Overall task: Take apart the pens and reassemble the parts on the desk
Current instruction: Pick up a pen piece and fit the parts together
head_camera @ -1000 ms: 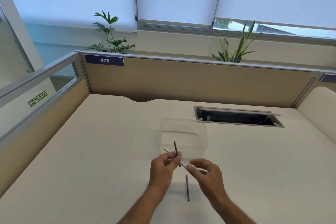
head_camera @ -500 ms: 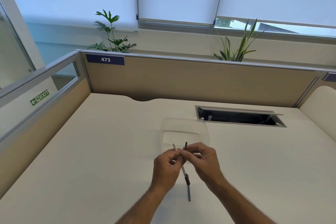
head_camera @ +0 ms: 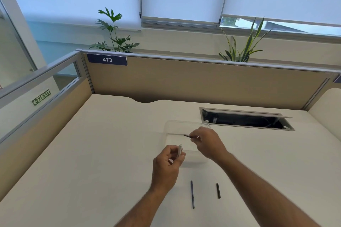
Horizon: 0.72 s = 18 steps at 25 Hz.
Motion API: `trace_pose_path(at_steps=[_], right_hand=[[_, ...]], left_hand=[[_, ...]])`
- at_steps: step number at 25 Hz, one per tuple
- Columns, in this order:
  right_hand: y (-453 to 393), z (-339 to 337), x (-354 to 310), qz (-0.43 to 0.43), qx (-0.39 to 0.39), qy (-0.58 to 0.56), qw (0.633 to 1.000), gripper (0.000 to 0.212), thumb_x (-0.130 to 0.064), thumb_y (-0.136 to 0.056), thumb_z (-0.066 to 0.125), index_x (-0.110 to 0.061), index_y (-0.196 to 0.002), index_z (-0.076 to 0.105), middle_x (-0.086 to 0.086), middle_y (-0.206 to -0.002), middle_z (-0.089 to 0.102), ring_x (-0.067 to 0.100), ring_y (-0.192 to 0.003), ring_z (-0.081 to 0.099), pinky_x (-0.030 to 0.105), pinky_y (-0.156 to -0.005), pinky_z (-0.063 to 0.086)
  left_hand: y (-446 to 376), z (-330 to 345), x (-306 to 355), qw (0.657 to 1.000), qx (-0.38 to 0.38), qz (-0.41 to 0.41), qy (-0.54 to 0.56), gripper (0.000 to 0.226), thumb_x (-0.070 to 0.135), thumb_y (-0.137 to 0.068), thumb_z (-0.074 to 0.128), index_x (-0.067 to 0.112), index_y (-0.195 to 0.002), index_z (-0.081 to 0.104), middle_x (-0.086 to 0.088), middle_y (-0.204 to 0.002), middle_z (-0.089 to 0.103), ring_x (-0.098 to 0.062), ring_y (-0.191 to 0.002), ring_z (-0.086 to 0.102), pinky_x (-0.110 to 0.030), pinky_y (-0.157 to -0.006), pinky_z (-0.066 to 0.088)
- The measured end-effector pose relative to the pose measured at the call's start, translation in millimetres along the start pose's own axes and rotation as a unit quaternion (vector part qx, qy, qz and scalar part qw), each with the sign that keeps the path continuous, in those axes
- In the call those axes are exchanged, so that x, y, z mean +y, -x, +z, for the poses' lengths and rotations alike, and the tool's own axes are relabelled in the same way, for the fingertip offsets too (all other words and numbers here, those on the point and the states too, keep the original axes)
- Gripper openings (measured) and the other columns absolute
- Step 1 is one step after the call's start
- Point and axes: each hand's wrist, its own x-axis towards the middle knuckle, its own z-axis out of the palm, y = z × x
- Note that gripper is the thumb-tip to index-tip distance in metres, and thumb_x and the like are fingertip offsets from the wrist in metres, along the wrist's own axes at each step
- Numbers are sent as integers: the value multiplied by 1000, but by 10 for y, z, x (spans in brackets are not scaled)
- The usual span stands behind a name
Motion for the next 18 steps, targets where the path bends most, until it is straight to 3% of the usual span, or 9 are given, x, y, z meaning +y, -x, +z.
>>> trace_pose_path(at_steps=[4,10,18], right_hand=[[-145,135,3,-55,-46,121,990,15,-22,-91,66,-20,-104,75,2,-100,75,20,-84,66,39,-77,57],[-108,226,51,-66,-72,176,979,27,-26,-92,66,-21,-118,69,1,-117,72,24,-101,65,44,-89,48],[174,90,-75,-32,25,86,995,19,-21,-86,74,-19,-105,74,-1,-101,78,20,-91,67,36,-81,49]], left_hand=[[-12,18,-77,1000,3,6,-7,12,22,-86,74,32,-92,70,21,-86,71,-8,-81,68,-15,-68,55],[-29,3,-120,1000,-10,1,-17,20,19,-86,75,37,-90,69,22,-87,72,-7,-81,68,-17,-68,56],[-23,35,-168,1000,-4,-8,-29,21,21,-85,75,40,-88,68,25,-86,71,-4,-81,67,-16,-66,57]])
